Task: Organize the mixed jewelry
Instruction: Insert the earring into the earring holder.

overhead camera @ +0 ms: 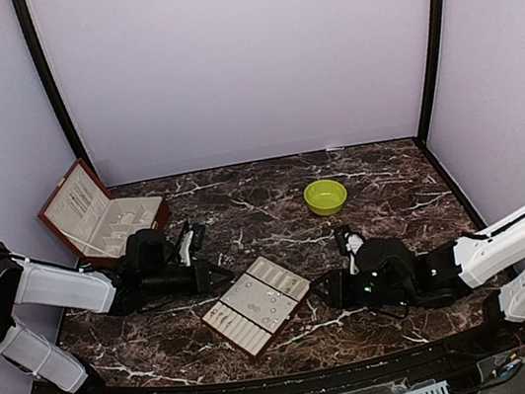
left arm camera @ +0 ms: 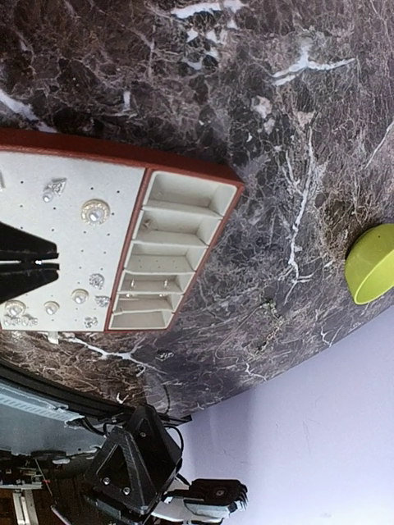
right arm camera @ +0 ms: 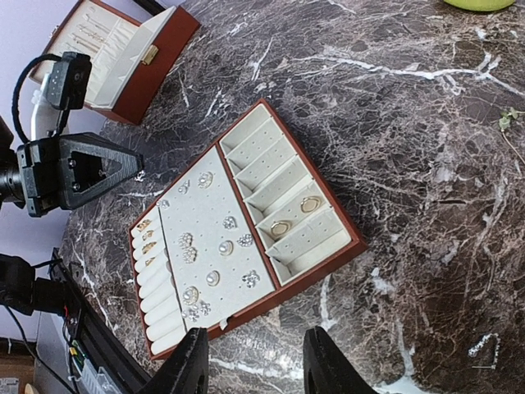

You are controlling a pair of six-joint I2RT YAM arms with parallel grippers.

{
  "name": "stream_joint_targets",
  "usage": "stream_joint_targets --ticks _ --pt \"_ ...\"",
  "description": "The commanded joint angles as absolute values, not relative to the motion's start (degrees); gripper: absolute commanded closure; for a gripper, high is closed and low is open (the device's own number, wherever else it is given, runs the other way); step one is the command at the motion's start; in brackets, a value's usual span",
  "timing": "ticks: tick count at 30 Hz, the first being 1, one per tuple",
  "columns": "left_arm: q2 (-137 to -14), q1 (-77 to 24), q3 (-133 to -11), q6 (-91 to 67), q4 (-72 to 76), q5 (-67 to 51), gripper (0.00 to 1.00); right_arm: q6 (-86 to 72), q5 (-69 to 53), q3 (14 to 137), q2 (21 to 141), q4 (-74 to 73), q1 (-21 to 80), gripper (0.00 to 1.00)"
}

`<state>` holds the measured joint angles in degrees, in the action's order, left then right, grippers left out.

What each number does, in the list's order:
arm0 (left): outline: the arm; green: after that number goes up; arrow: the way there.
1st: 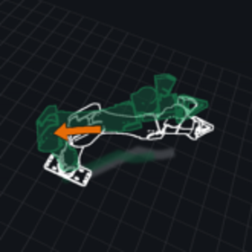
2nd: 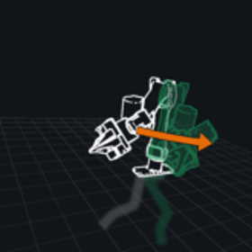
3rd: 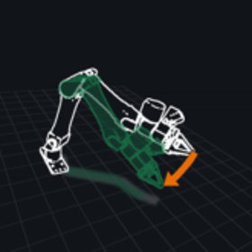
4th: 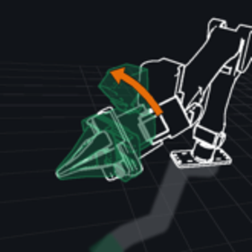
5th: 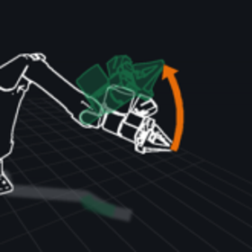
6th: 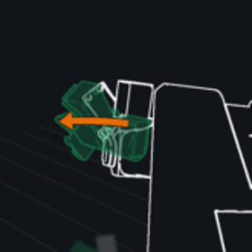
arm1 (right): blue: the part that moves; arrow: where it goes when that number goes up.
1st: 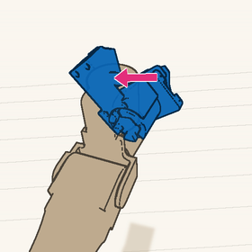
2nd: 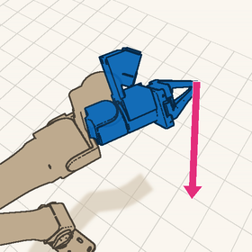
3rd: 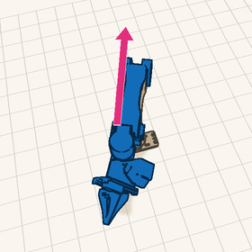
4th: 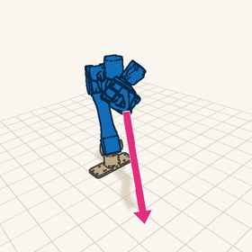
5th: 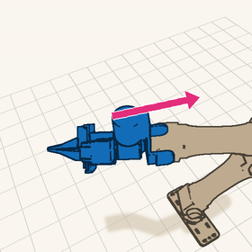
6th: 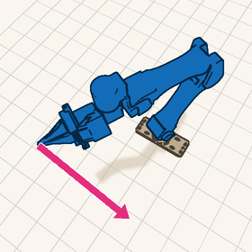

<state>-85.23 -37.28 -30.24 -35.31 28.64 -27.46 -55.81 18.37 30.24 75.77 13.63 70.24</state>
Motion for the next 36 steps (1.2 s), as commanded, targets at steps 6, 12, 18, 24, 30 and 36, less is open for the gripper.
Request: stream_joint_targets --ticks 6,12,18,24,30,36 --pt "-87.02 -35.96 -26.46 -38.40 40.85 -31.75 1.00 -55.81 19.25 32.58 77.05 14.24 70.84 0.59" --pt "-88.71 -34.97 -24.70 -38.85 44.12 -31.59 1.00 -55.50 19.16 33.28 77.42 14.08 70.88 0.59" --pt "-91.03 -34.47 -23.79 -38.68 46.39 -31.57 1.00 -55.46 19.16 33.40 77.53 13.90 70.93 0.59" --pt "-93.20 -33.98 -23.60 -38.59 48.10 -32.21 1.00 -55.65 19.25 33.35 77.64 13.62 70.93 0.59" --pt "-94.60 -33.64 -23.53 -38.21 47.95 -32.20 1.00 -55.94 19.40 33.40 77.84 13.51 70.91 0.59" --pt "-95.36 -33.59 -23.54 -37.55 47.55 -33.25 1.00 -55.94 19.51 33.40 78.06 13.44 70.92 0.59"
